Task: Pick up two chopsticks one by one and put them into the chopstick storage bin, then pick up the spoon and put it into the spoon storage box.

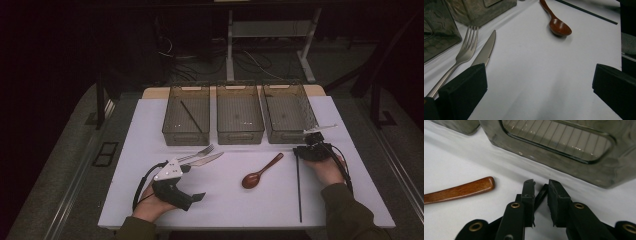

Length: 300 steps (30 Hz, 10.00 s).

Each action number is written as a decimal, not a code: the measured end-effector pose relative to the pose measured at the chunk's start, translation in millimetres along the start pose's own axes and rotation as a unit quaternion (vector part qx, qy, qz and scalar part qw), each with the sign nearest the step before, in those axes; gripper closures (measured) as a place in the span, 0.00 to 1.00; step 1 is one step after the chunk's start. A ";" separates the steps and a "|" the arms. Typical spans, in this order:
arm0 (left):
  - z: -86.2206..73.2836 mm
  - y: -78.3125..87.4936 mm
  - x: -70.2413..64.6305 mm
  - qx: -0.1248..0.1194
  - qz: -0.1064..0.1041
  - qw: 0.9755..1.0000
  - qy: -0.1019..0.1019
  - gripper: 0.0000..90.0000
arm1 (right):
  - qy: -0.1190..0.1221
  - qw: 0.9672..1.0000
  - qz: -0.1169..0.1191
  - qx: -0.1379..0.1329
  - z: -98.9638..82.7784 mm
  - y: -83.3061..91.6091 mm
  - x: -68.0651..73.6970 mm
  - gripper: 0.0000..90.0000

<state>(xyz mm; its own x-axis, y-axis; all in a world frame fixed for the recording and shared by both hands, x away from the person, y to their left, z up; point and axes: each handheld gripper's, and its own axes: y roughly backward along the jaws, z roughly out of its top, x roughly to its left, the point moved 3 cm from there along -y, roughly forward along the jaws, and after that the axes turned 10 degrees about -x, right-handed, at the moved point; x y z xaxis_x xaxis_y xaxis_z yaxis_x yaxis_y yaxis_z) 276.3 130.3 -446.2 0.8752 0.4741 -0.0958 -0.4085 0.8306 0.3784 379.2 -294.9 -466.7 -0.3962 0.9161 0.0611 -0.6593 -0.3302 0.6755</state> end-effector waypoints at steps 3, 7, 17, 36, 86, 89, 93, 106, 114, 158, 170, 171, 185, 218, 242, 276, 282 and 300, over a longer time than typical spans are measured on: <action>-0.2 0.1 0.2 0.000 0.000 1.000 0.000 0.00 | 0.008 1.000 -0.004 0.003 1.3 -0.9 2.9 0.84; 0.0 -0.1 0.0 0.000 0.000 1.000 0.000 0.00 | 0.018 1.000 0.003 0.001 1.6 -1.5 4.9 0.88; -0.1 -0.4 0.0 0.000 0.000 1.000 0.000 0.00 | 0.048 0.998 0.027 -0.005 2.2 -4.2 10.4 0.93; 0.0 1.8 0.6 -0.004 0.000 1.000 0.003 0.00 | 0.036 0.995 0.086 -0.042 3.7 23.4 11.7 0.69; -1.9 6.8 3.6 -0.005 0.010 1.000 0.003 0.00 | 0.042 0.997 0.066 0.009 -72.2 80.8 2.1 0.96; -2.2 7.0 4.1 -0.005 0.010 1.000 0.001 0.00 | 0.042 0.997 0.066 0.005 -71.0 83.0 1.1 0.96; -3.0 7.2 4.4 -0.006 0.007 1.000 -0.001 0.00 | 0.036 0.997 0.070 -0.011 -68.2 88.8 -1.6 0.96; -4.0 6.5 5.1 -0.003 0.012 1.000 -0.004 0.00 | 0.016 0.993 0.093 -0.068 -57.5 108.3 -6.9 0.96; -4.0 5.8 5.1 -0.003 0.011 1.000 -0.004 0.00 | 0.006 0.989 0.103 -0.102 -50.7 119.0 -10.4 0.96; -4.7 2.5 4.7 0.001 0.010 1.000 -0.004 0.00 | 0.047 0.968 0.165 -0.186 48.9 86.8 54.8 0.96; -4.9 1.1 3.2 0.000 0.009 1.000 -0.004 0.00 | 0.066 0.965 0.176 -0.185 72.3 63.7 84.1 0.96; -4.9 1.2 3.2 0.000 0.009 1.000 -0.003 0.00 | 0.066 0.965 0.178 -0.183 74.7 61.3 87.0 0.96; -4.8 1.6 2.3 -0.004 0.010 1.000 0.003 0.00 | 0.087 0.965 0.185 -0.166 121.5 19.5 137.9 0.96; -2.9 1.9 1.0 -0.012 -0.001 1.000 0.005 0.00 | 0.090 0.981 0.151 -0.078 189.6 -118.6 224.1 0.96; -2.4 3.6 3.4 -0.013 0.002 1.000 0.005 0.00 | 0.083 0.974 0.199 -0.065 191.7 -112.7 235.4 0.64; -5.4 2.8 2.0 -0.002 0.009 1.000 0.006 0.00 | 0.083 0.956 0.256 -0.118 93.0 11.8 140.9 0.41; -5.8 2.2 2.0 0.004 0.009 1.000 0.004 0.00 | 0.088 0.959 0.247 -0.112 70.4 23.4 123.0 0.49; -8.1 -1.5 0.2 0.014 0.002 1.000 0.000 0.00 | 0.133 0.975 0.176 -0.022 21.2 -9.2 83.9 1.00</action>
<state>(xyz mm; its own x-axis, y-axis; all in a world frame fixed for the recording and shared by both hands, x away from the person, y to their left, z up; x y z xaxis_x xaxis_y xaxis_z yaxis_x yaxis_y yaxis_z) 275.0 131.5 -454.2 0.8735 0.4777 -0.0939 -0.4052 0.8203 0.4036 365.6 -210.1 -452.2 -0.7508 0.6549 0.0866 -0.4769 -0.6281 0.6149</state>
